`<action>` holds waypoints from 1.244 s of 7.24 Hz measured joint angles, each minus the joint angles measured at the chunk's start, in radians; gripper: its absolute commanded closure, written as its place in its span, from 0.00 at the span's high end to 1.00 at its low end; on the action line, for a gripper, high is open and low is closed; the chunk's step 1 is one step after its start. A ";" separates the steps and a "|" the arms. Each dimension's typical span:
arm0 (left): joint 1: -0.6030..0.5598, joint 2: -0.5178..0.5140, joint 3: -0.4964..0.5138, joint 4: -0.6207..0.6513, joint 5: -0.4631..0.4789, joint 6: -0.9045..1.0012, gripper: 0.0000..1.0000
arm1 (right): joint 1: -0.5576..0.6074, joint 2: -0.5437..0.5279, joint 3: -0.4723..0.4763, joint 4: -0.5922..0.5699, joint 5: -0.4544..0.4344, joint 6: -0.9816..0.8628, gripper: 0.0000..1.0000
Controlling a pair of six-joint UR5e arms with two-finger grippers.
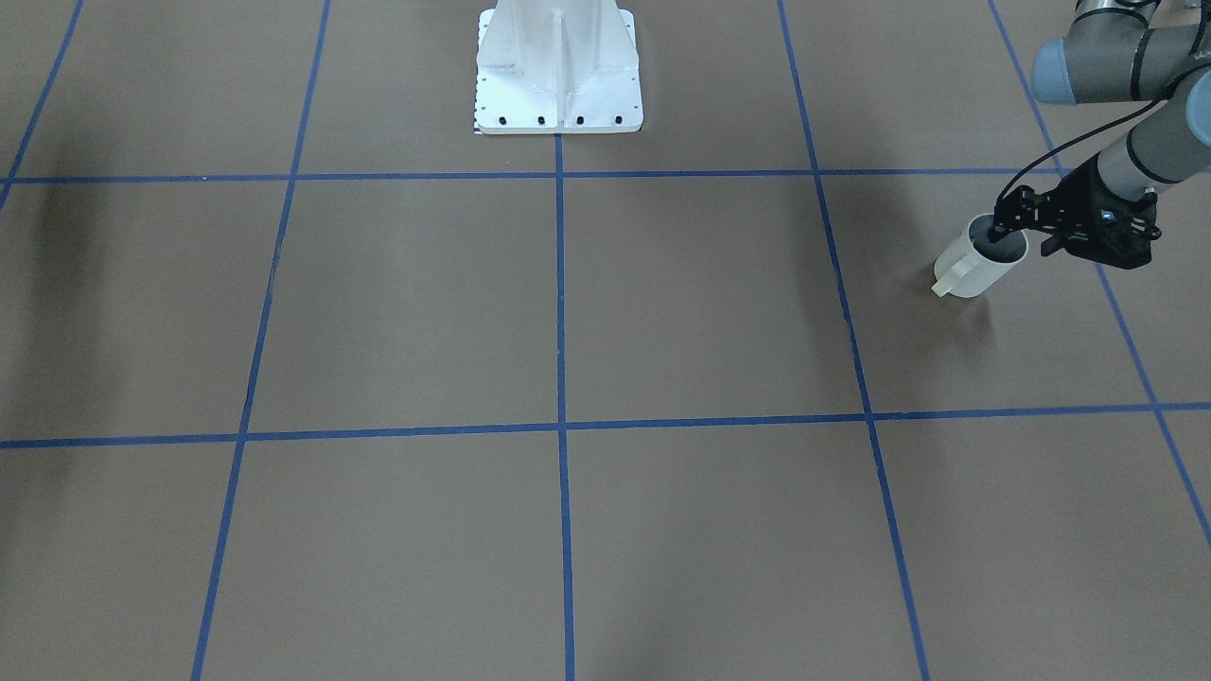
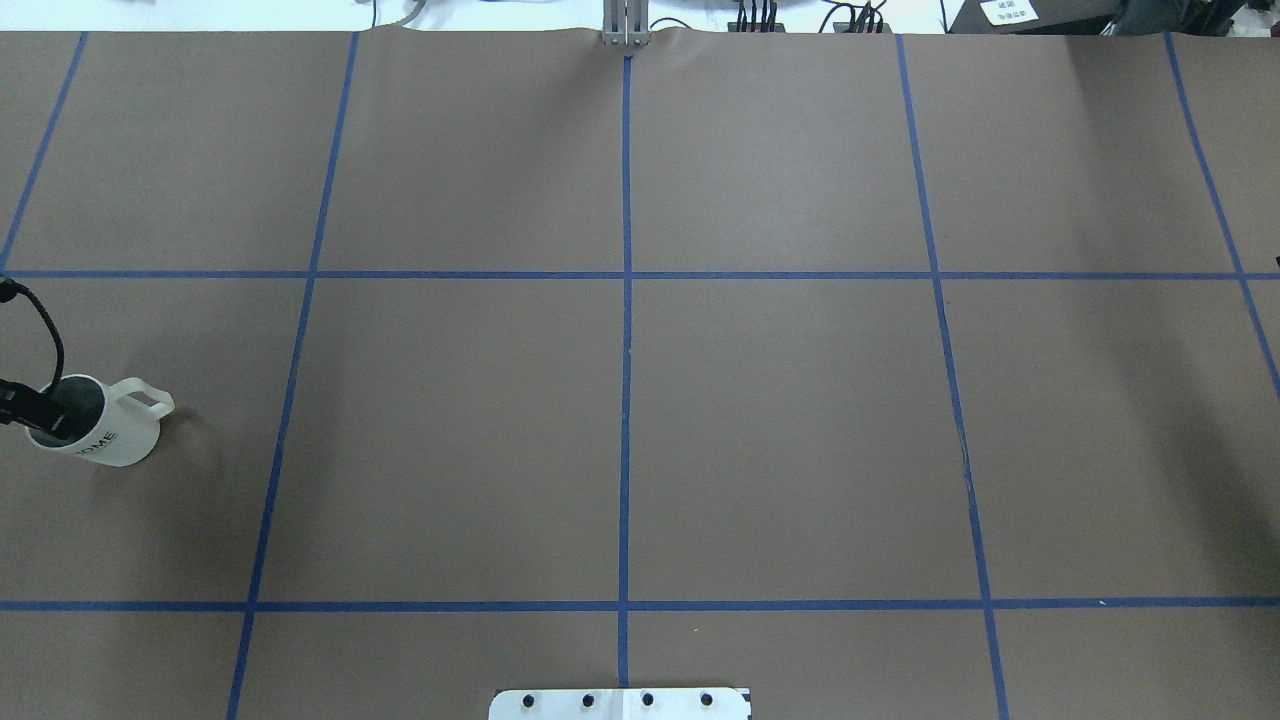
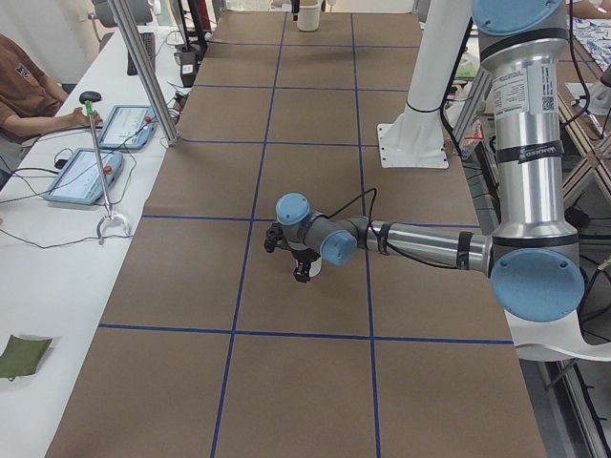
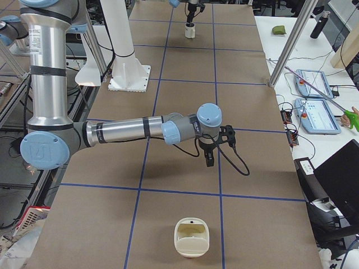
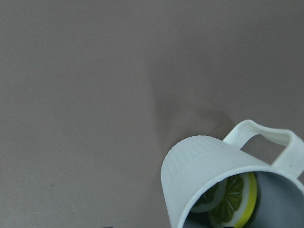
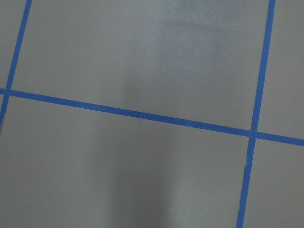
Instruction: Left arm hands cup to right arm to dump lemon
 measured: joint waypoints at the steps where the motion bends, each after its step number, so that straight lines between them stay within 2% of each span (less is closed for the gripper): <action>1: 0.003 -0.002 -0.001 0.000 0.000 -0.003 0.00 | 0.000 0.000 0.000 0.000 0.000 0.000 1.00; 4: 0.002 -0.036 -0.030 0.007 -0.064 -0.084 0.00 | 0.000 0.000 0.002 0.001 0.000 0.000 1.00; 6: 0.000 -0.134 -0.042 0.010 -0.119 -0.338 0.00 | -0.015 0.001 0.005 0.050 0.000 0.003 1.00; 9: 0.024 -0.346 -0.035 0.018 -0.115 -0.773 0.00 | -0.097 0.008 0.003 0.224 -0.022 0.090 1.00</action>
